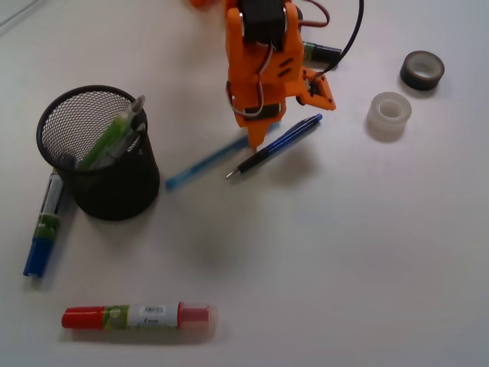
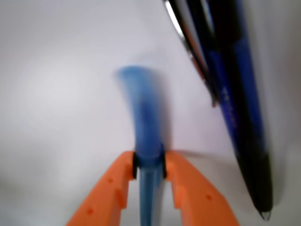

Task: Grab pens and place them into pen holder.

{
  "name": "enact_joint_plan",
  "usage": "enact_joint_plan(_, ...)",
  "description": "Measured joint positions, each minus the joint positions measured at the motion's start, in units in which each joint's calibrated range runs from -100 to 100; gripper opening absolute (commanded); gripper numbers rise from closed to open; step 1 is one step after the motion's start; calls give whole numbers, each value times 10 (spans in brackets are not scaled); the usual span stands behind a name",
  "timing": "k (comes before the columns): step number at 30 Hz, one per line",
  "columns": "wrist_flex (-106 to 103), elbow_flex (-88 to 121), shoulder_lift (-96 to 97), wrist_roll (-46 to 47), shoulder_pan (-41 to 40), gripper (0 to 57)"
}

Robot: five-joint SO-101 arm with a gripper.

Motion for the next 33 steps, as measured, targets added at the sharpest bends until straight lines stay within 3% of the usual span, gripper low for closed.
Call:
enact_joint_plan(9, 25, -50, 5, -19, -4, 4)
enact_joint_plan(15, -22, -50, -145, -74, -30, 4)
enact_joint_plan(23, -125, -50, -347, -200, -52, 4)
enact_joint_plan(33, -400, 111, -503, -302, 10, 4)
